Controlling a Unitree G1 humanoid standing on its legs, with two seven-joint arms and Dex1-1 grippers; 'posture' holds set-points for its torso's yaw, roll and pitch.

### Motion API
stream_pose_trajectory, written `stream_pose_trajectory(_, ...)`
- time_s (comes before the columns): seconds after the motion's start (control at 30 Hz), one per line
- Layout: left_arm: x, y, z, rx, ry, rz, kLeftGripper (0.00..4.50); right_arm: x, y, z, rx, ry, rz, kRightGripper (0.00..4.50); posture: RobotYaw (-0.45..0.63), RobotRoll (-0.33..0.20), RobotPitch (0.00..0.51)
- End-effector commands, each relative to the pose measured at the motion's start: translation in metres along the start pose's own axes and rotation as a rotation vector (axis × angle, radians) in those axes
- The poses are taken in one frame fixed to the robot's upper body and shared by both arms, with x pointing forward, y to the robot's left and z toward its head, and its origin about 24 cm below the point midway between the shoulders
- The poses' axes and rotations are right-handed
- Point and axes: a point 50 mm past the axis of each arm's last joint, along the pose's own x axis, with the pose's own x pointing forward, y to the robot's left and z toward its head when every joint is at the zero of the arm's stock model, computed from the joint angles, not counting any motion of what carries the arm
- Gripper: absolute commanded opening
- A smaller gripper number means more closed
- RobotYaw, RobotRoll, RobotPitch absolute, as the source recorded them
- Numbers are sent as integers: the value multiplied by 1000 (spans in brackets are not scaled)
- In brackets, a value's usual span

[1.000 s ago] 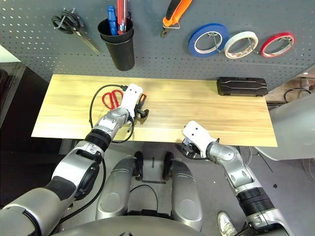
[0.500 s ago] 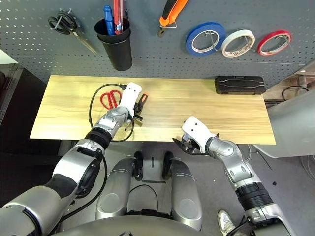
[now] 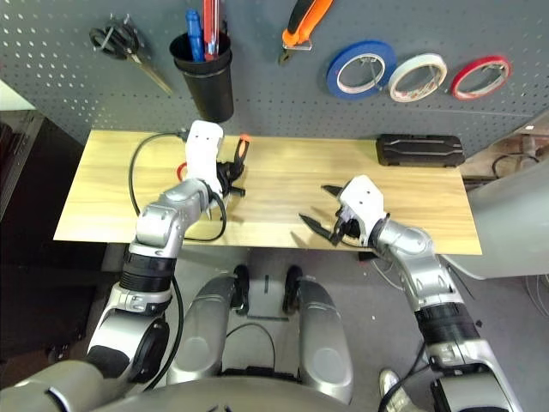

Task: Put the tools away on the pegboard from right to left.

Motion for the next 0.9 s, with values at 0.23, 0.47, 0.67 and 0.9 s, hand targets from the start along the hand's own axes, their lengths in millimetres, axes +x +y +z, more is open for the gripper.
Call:
stream_pose_trajectory(0.23, -39, 6, 6, -97, -38, -21, 558, 0, -14, 1, 3, -93, -3, 4500, 261, 0, 232)
stream_pose_trajectory(0.47, -65, 23, 0, -161, -48, 30, 558, 7, -21, 6, -12, -151, 9, 4500, 293, 0, 224)
stream_pose_trajectory(0.67, -77, 31, 5, -170, -121, 42, 558, 8, -24, 7, -23, -174, 19, 4500, 314, 0, 220)
stream_pose_trajectory(0.9, -96, 33, 36, -121, -403, -28, 558, 3, -28, 15, -3, -280, 30, 4500, 327, 0, 215)
